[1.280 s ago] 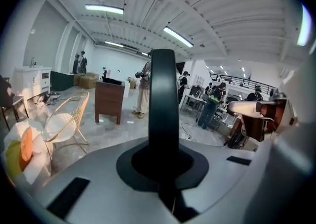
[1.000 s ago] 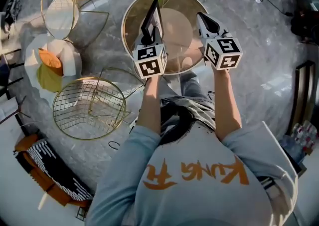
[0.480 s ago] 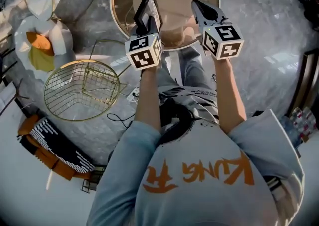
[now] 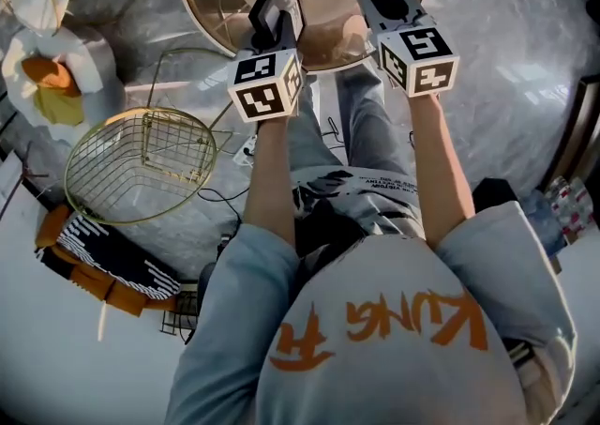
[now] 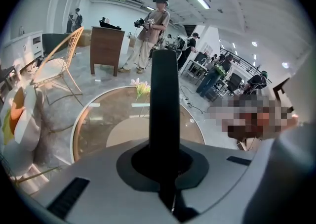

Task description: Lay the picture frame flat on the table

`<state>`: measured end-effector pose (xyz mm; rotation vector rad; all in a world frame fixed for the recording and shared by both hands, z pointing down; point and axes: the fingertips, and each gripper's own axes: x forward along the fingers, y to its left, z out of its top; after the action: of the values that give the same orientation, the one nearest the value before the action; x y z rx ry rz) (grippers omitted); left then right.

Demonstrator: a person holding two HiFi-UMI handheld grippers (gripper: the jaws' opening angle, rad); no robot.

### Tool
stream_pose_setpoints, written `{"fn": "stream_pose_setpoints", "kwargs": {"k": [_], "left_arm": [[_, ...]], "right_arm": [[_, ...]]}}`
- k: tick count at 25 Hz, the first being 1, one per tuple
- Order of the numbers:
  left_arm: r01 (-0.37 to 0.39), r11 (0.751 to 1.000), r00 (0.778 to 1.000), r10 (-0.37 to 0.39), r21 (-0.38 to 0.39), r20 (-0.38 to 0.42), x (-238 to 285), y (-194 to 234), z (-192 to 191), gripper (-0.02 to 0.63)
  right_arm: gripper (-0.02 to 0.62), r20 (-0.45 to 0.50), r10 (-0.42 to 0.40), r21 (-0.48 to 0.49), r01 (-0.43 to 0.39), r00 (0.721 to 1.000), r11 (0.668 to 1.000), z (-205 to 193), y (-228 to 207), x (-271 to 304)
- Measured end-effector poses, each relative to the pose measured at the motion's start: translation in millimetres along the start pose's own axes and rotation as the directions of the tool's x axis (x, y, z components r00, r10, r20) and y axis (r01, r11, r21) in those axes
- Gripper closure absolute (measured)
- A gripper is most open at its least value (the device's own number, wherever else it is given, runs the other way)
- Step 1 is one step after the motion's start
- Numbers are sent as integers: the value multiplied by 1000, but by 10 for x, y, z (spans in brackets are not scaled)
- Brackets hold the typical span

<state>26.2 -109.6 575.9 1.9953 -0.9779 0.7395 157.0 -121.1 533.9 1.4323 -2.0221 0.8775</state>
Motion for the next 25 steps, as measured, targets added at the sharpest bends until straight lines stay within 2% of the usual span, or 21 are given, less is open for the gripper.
{"fn": "stream_pose_setpoints", "kwargs": {"k": [6, 14, 17, 21, 25], "left_arm": [[48, 999, 999, -48, 1, -9, 282, 121, -59, 580], [161, 980, 986, -155, -119, 53, 529, 203, 157, 580], [194, 971, 980, -186, -139, 66, 694, 243, 213, 580], [275, 935, 961, -260, -224, 95, 918, 261, 307, 580], [344, 898, 939, -335, -273, 82, 1118, 241, 328, 578]], "right_arm": [[598, -33, 10, -4, -10, 999, 1000, -212, -53, 253], [598, -28, 48, -14, -48, 998, 999, -312, -52, 509], [598, -21, 53, -25, -54, 998, 998, -304, -120, 620], [598, 1, 67, -35, -67, 998, 997, -229, -186, 736], [598, 0, 73, -47, -73, 997, 996, -244, -189, 798]]}}
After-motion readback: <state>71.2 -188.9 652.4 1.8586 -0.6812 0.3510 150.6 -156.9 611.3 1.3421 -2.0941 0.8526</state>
